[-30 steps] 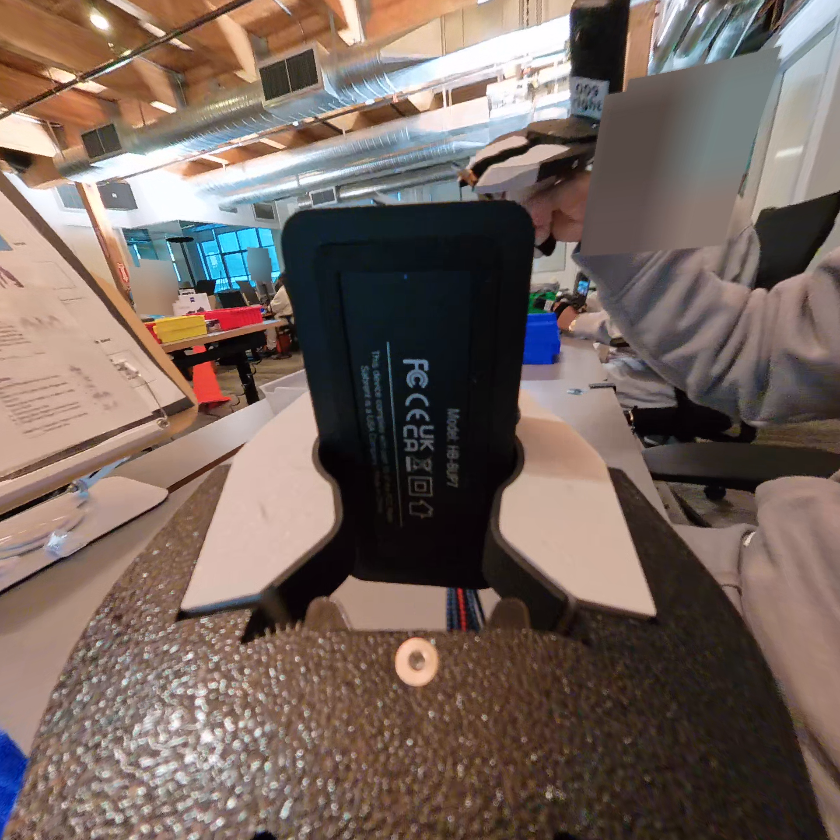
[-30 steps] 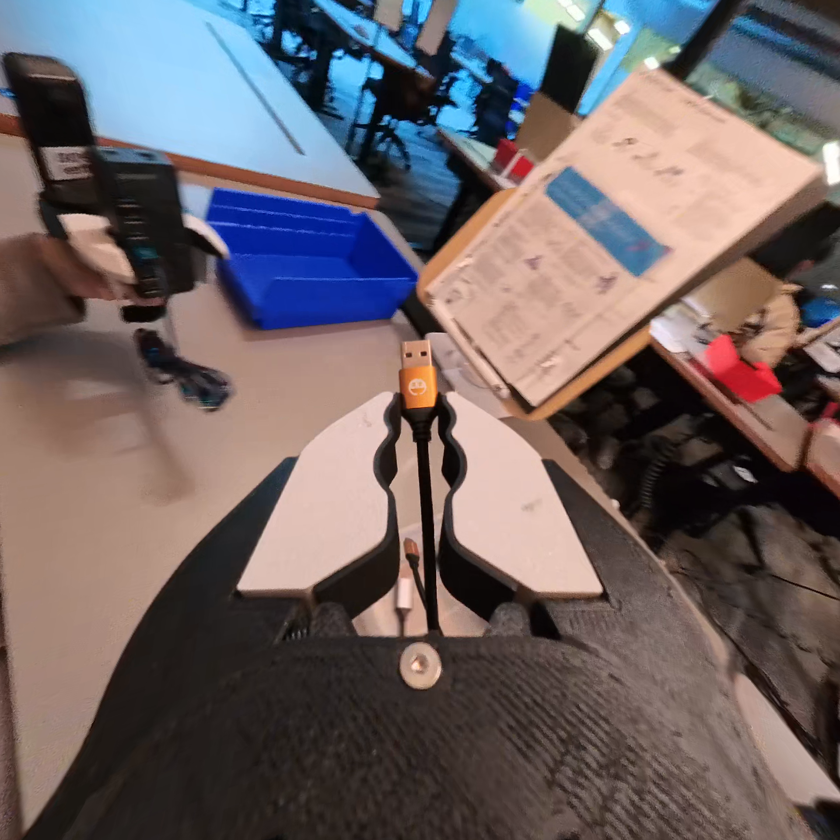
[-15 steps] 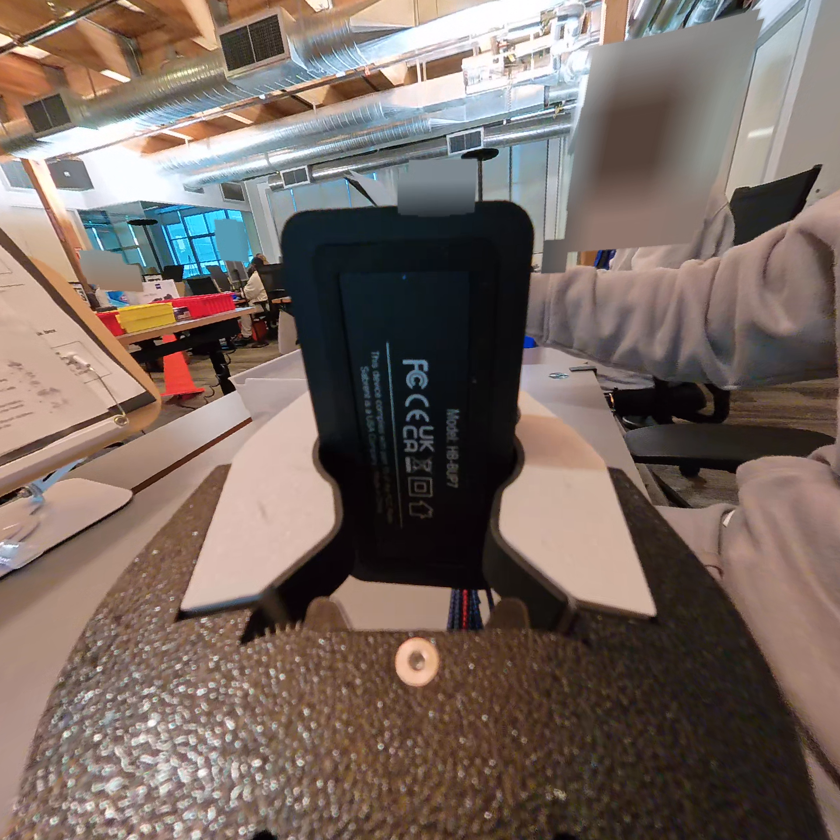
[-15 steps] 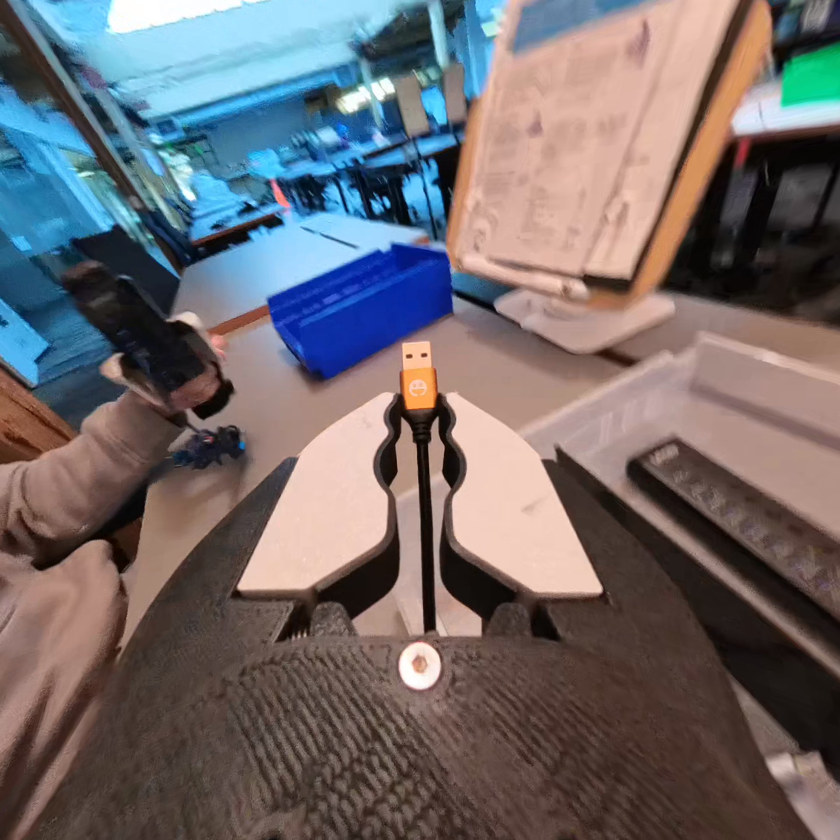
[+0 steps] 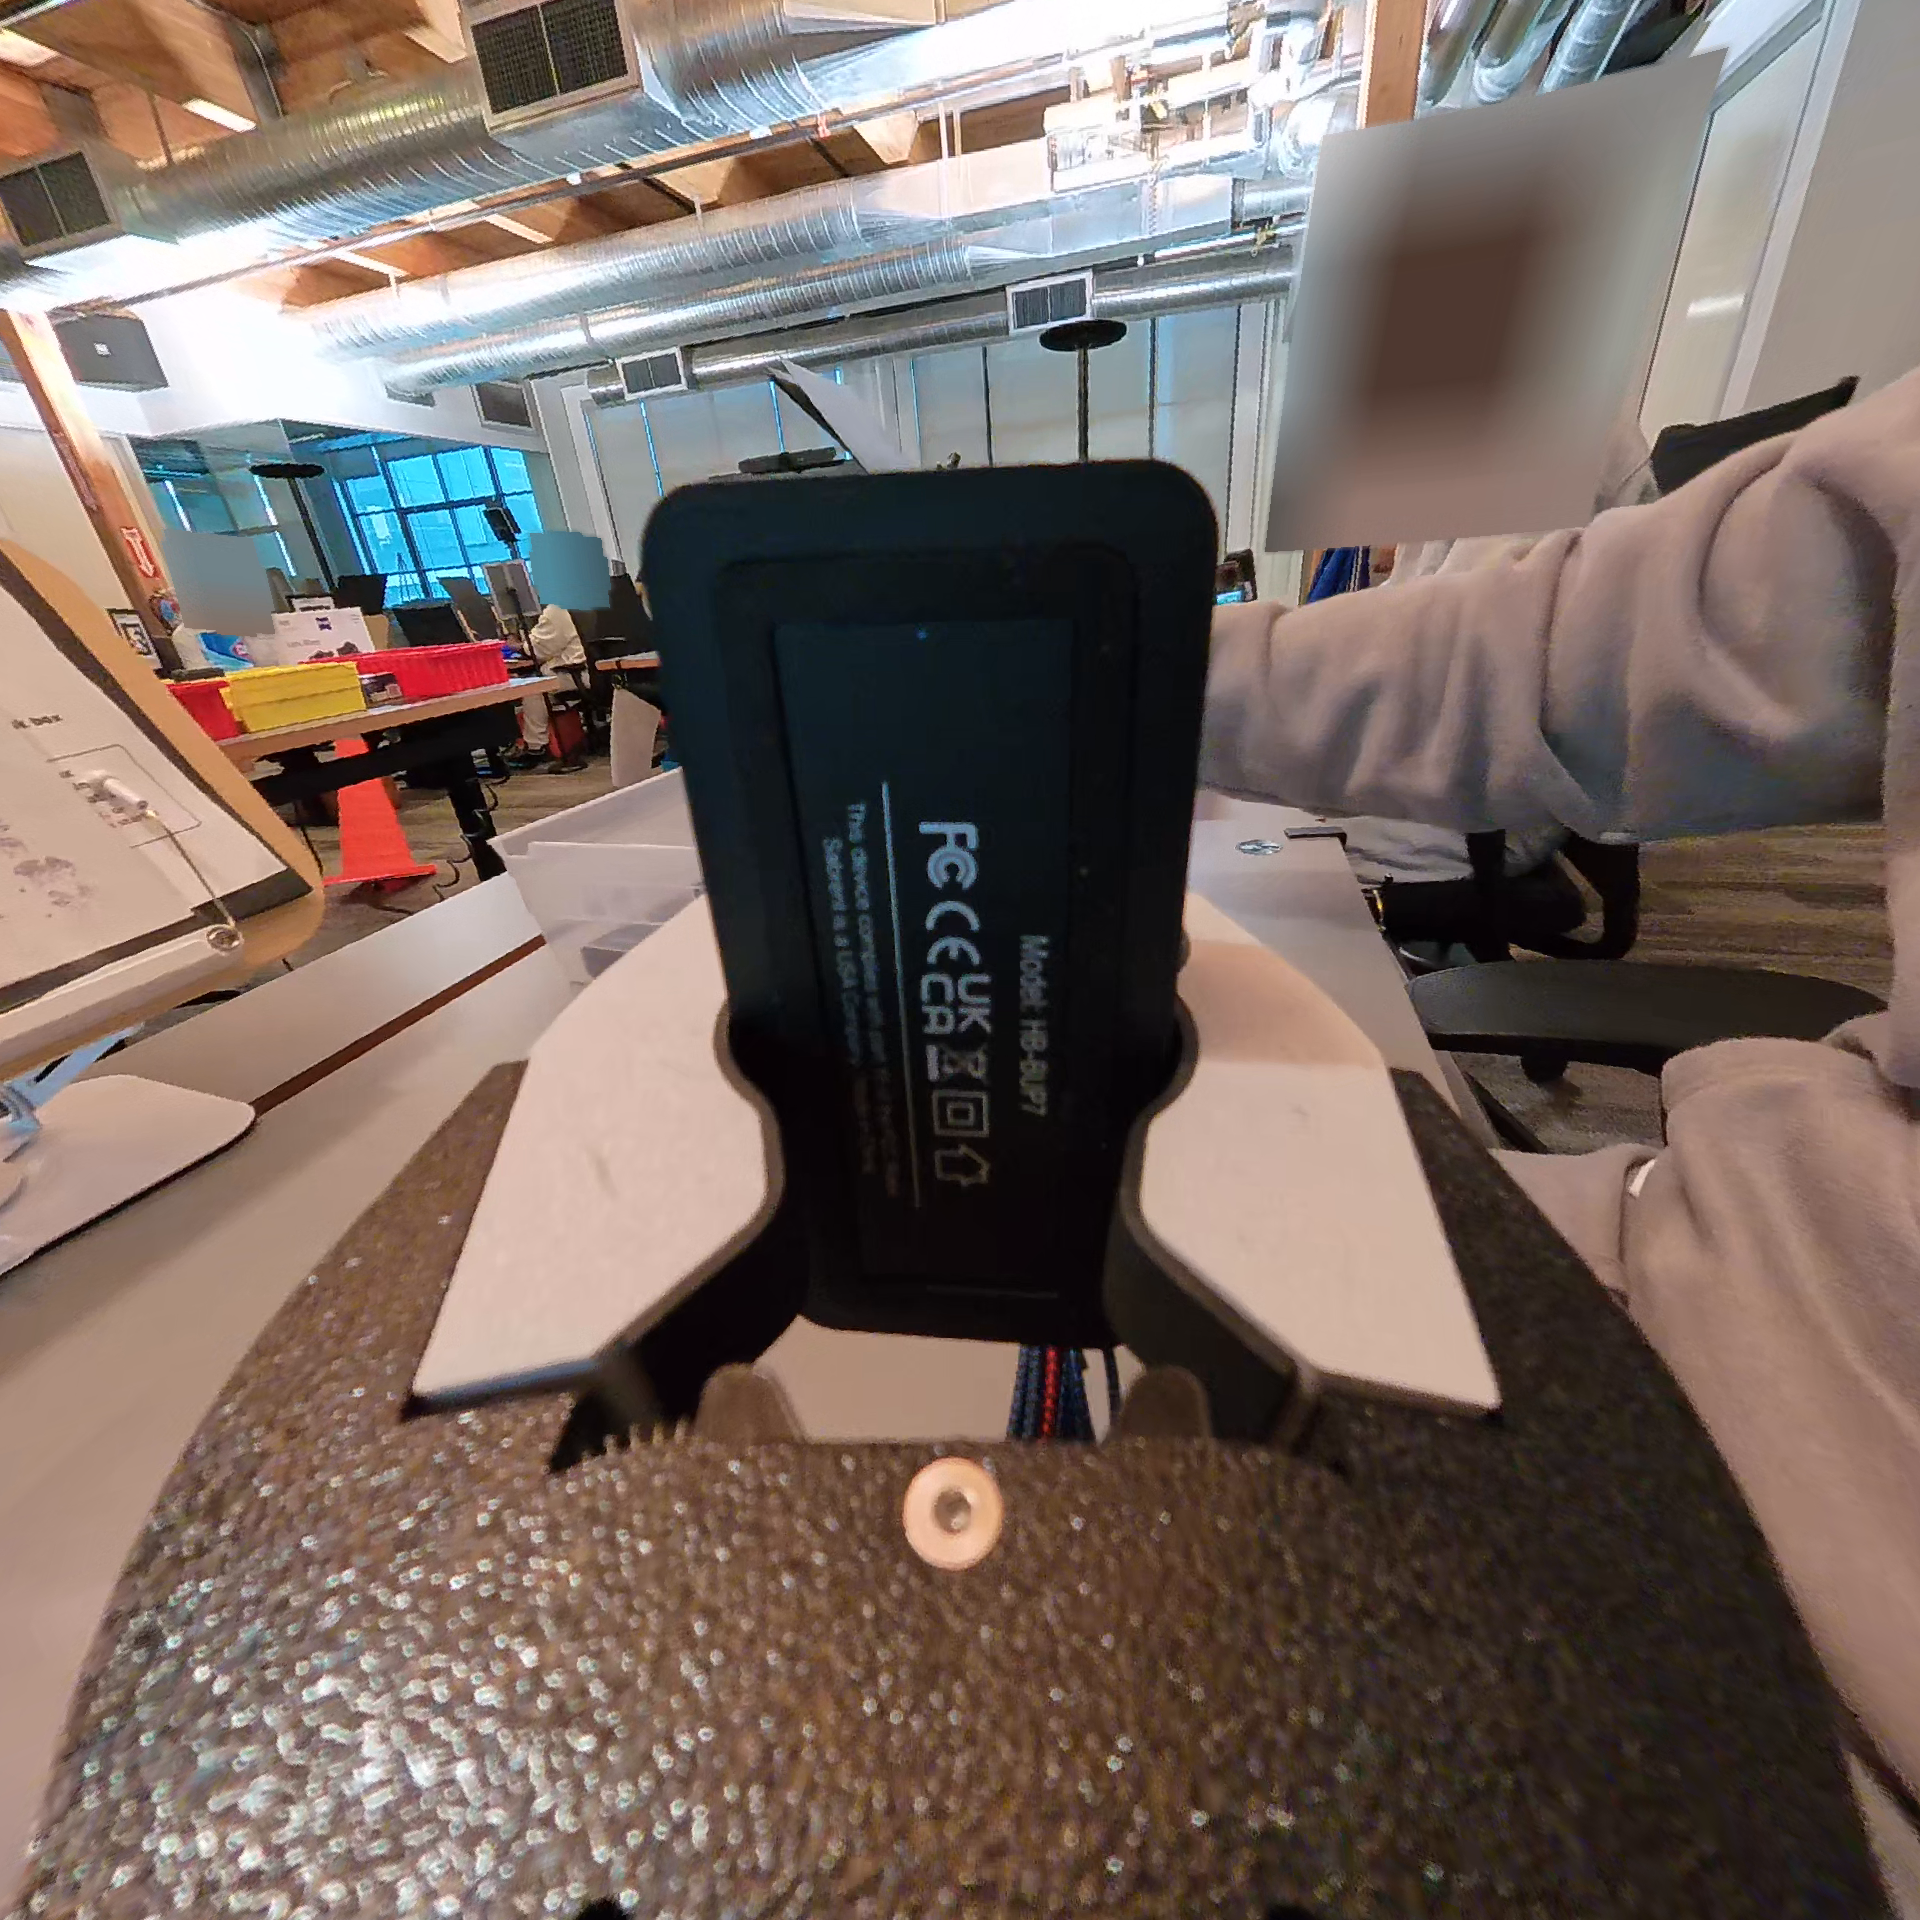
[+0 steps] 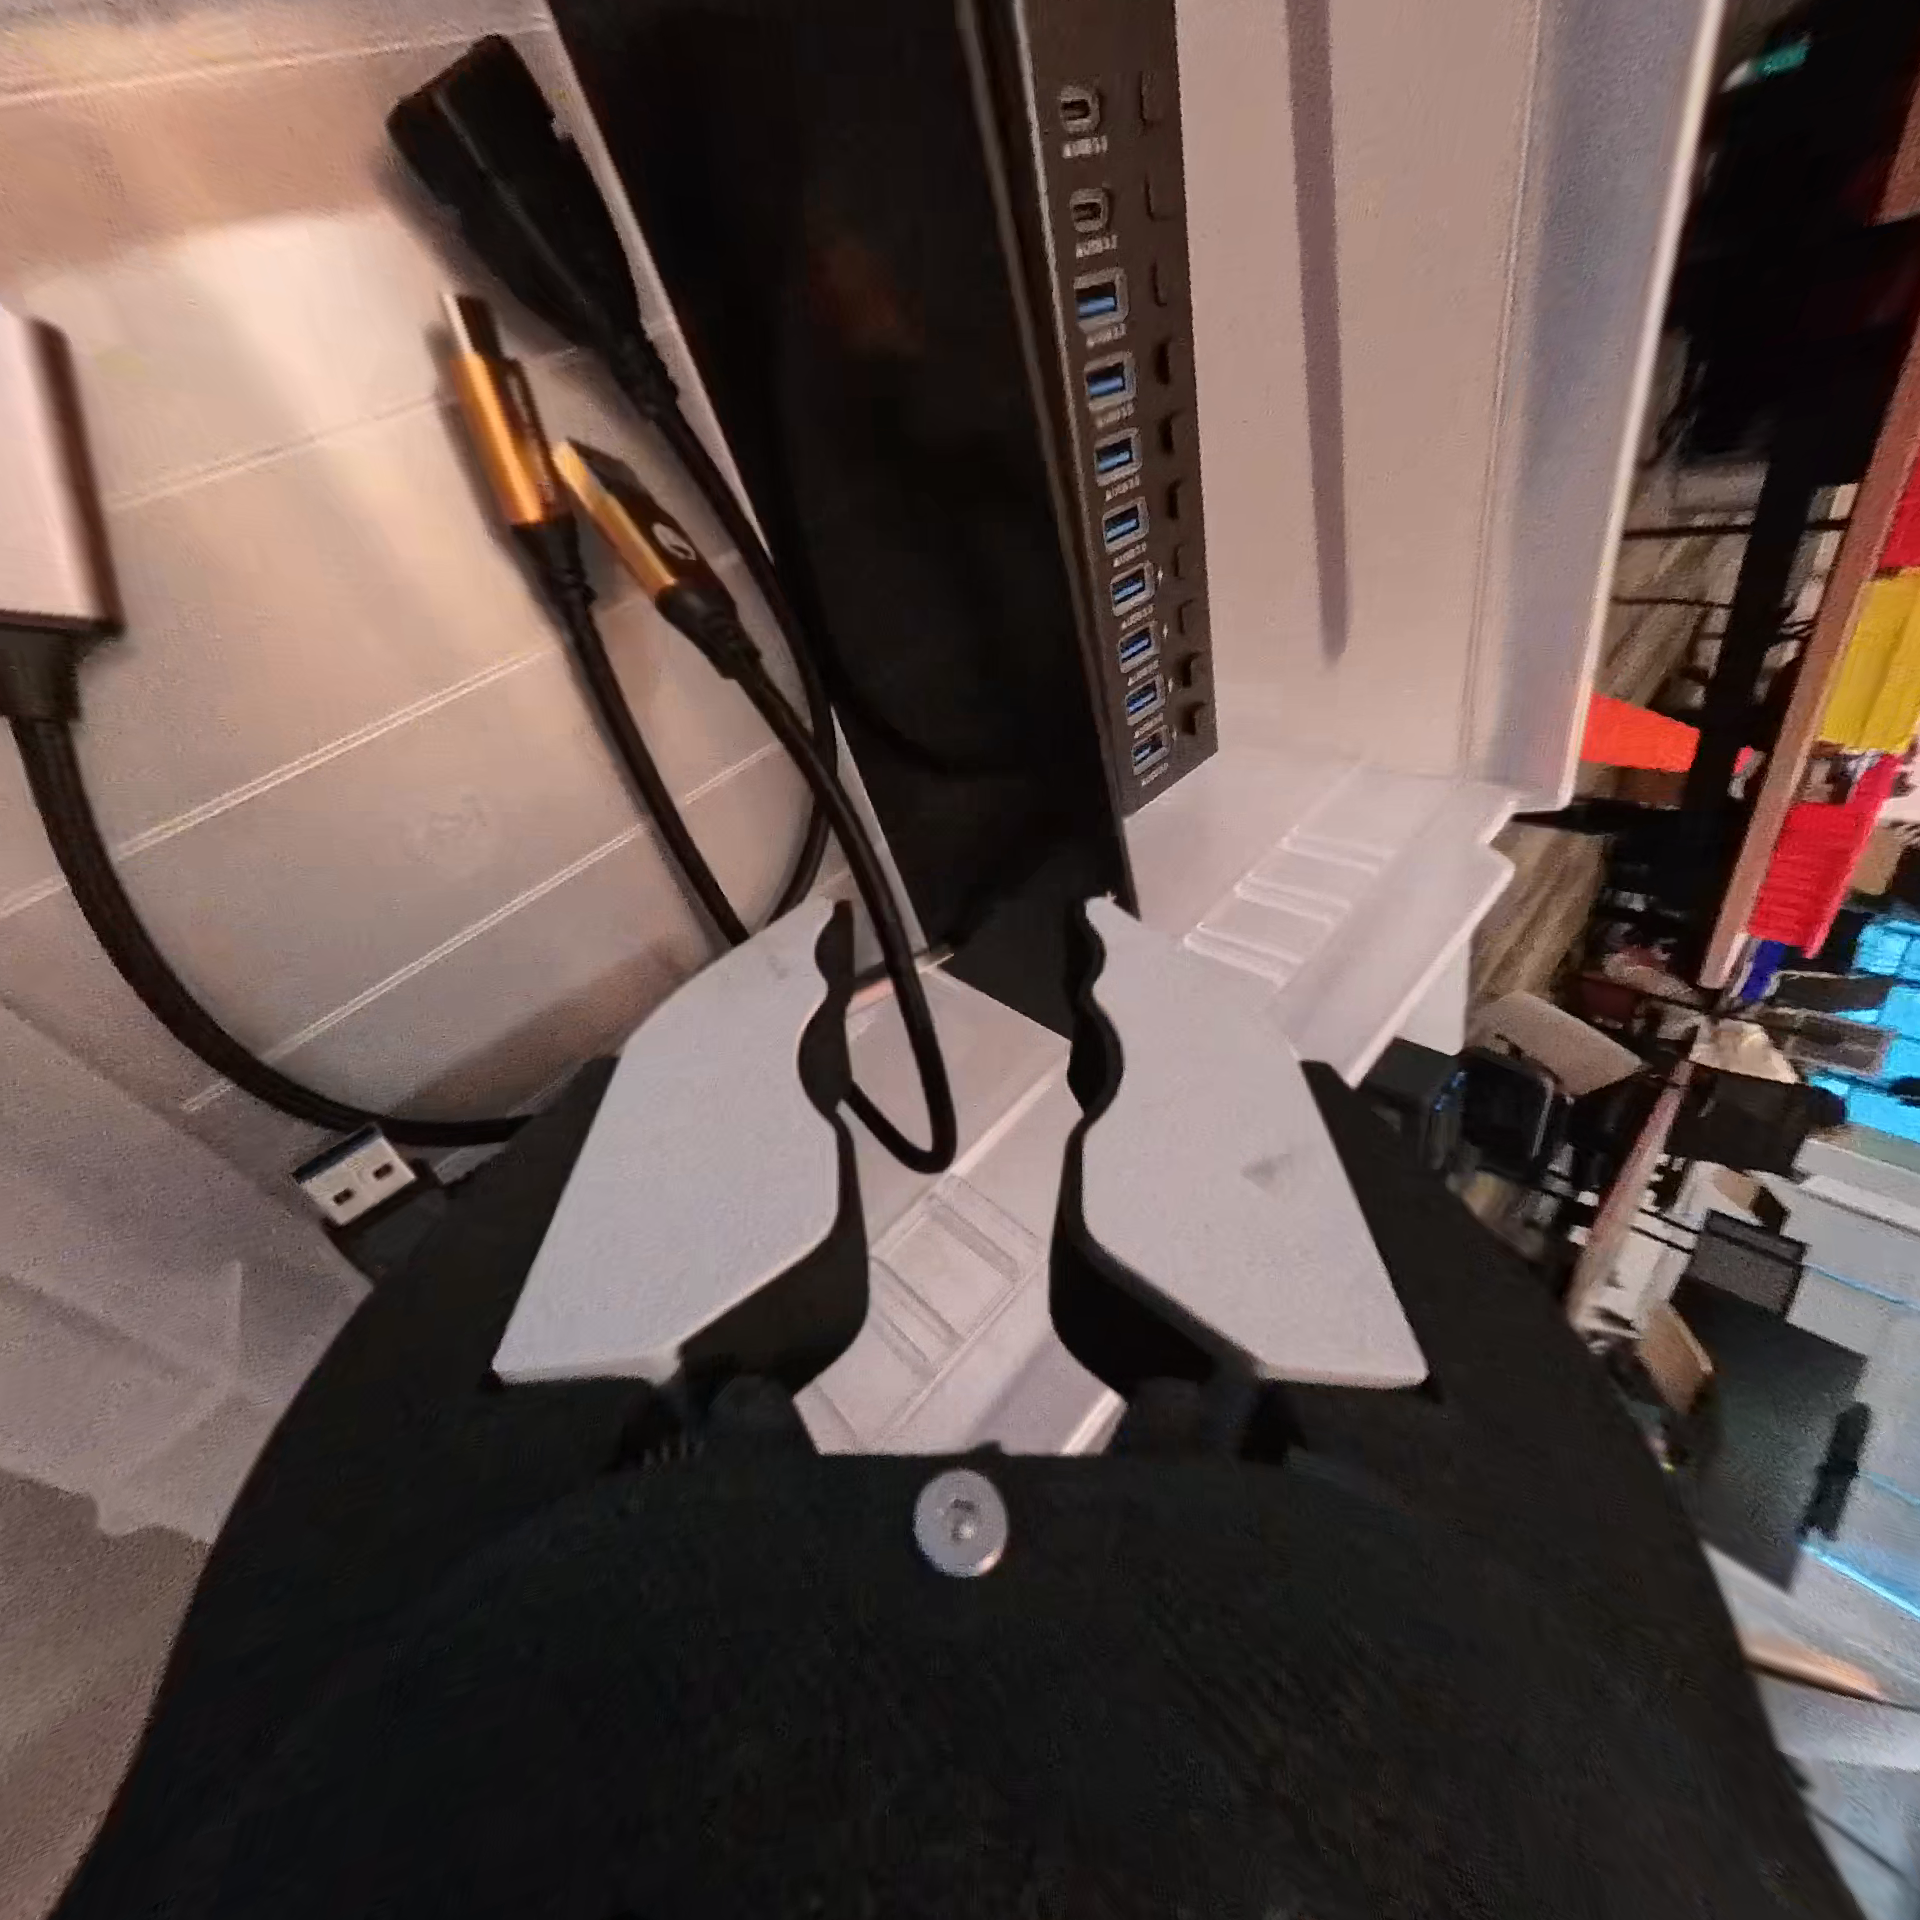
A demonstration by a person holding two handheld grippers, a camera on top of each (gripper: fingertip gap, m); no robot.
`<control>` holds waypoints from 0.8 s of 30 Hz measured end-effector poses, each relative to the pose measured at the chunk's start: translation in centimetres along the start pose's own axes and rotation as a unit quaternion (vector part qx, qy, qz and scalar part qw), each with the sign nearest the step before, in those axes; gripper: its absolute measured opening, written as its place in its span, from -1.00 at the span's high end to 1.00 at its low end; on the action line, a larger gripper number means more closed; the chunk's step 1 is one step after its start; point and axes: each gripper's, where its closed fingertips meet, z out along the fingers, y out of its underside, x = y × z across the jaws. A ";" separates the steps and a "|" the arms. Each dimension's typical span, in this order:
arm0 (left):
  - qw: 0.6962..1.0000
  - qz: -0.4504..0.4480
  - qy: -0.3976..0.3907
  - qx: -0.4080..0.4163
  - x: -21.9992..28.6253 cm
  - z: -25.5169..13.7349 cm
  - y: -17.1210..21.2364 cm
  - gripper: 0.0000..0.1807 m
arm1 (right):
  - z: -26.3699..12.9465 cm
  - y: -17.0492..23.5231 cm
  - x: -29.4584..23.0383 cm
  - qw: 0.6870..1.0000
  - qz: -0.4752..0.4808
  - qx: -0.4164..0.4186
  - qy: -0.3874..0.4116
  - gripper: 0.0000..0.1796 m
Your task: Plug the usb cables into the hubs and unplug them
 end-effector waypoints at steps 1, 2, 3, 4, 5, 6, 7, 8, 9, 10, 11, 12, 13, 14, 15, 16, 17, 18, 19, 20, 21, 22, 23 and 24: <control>1.000 0.000 -0.001 0.001 0.0 0.0 -0.1 0.21 | 0.0 0.1 0.3 1.000 0.021 0.005 -0.001 0.54; 1.000 0.000 -0.001 0.002 0.0 -0.1 -0.1 0.21 | -0.3 0.1 0.6 0.999 0.039 0.015 0.004 0.55; 1.000 0.001 0.000 0.004 0.0 -0.1 -0.2 0.21 | -0.9 -0.3 1.2 0.998 0.055 0.031 0.015 0.48; 1.000 0.001 -0.001 0.007 0.0 -0.1 -0.3 0.21 | -1.9 -0.8 1.7 0.996 0.070 0.050 0.027 0.46; 1.000 0.000 -0.001 0.009 0.0 -0.1 -0.4 0.21 | -3.1 -1.6 2.2 0.993 0.089 0.074 0.040 0.45; 1.000 -0.002 -0.001 0.011 -0.1 -0.1 -0.3 0.21 | -4.6 -2.6 2.4 0.987 0.111 0.106 0.047 0.43; 1.000 -0.004 -0.003 0.013 -0.2 -0.1 -0.3 0.21 | -6.3 -4.2 2.0 0.979 0.134 0.148 0.037 0.41; 1.000 -0.006 -0.003 0.015 -0.2 0.0 -0.2 0.21 | -8.3 -6.3 0.6 0.967 0.158 0.200 0.000 0.39; 1.000 -0.009 0.004 0.016 -0.1 0.1 -0.1 0.21 | -10.7 -9.0 -1.8 0.949 0.169 0.261 -0.061 0.39; 1.000 -0.013 0.007 0.016 0.0 0.3 0.0 0.21 | -13.6 -11.8 -4.6 0.925 0.160 0.323 -0.122 0.40; 1.000 -0.016 0.007 0.017 0.0 0.5 0.1 0.21 | -16.6 -14.4 -7.6 0.899 0.136 0.380 -0.172 0.40; 1.000 -0.016 0.012 0.019 0.2 0.7 0.1 0.21 | -19.4 -16.6 -10.4 0.872 0.108 0.430 -0.206 0.40; 1.000 -0.013 0.017 0.021 0.5 0.9 0.1 0.21 | -21.7 -18.5 -12.7 0.850 0.088 0.467 -0.229 0.41; 1.000 -0.009 0.021 0.020 0.8 1.1 0.1 0.21 | -23.6 -20.2 -14.4 0.830 0.082 0.496 -0.241 0.41; 0.999 -0.006 0.032 0.017 1.2 1.3 0.2 0.21 | -25.5 -21.8 -15.4 0.808 0.091 0.525 -0.253 0.42; 0.999 -0.002 0.043 0.013 1.7 1.5 0.3 0.21 | -27.3 -23.2 -16.0 0.784 0.108 0.551 -0.266 0.42; 0.999 0.004 0.046 0.008 2.0 1.7 0.5 0.21 | -29.1 -24.3 -16.1 0.759 0.125 0.577 -0.275 0.41; 0.999 0.008 0.053 -0.001 2.3 1.9 0.8 0.21 | -30.5 -25.2 -16.1 0.740 0.137 0.596 -0.282 0.39; 0.998 0.009 0.064 -0.007 2.8 2.2 1.0 0.21 | -31.7 -26.0 -16.5 0.730 0.132 0.605 -0.290 0.30; 0.997 0.012 0.070 -0.011 3.1 2.4 1.2 0.21 | -32.5 -26.7 -17.0 0.727 0.117 0.611 -0.292 0.21; 0.997 0.014 0.075 -0.017 3.4 2.7 1.4 0.21 | -33.0 -27.4 -17.4 0.731 0.101 0.612 -0.285 0.19; 0.996 0.013 0.083 -0.023 3.7 3.0 1.6 0.20 | -33.2 -28.0 -17.9 0.737 0.084 0.610 -0.278 0.15; 0.996 0.014 0.087 -0.028 4.0 3.3 1.9 0.20 | -33.2 -28.5 -18.4 0.743 0.069 0.607 -0.273 0.11; 0.995 0.014 0.089 -0.034 4.2 3.5 2.1 0.20 | -33.0 -28.9 -18.9 0.749 0.055 0.601 -0.271 0.12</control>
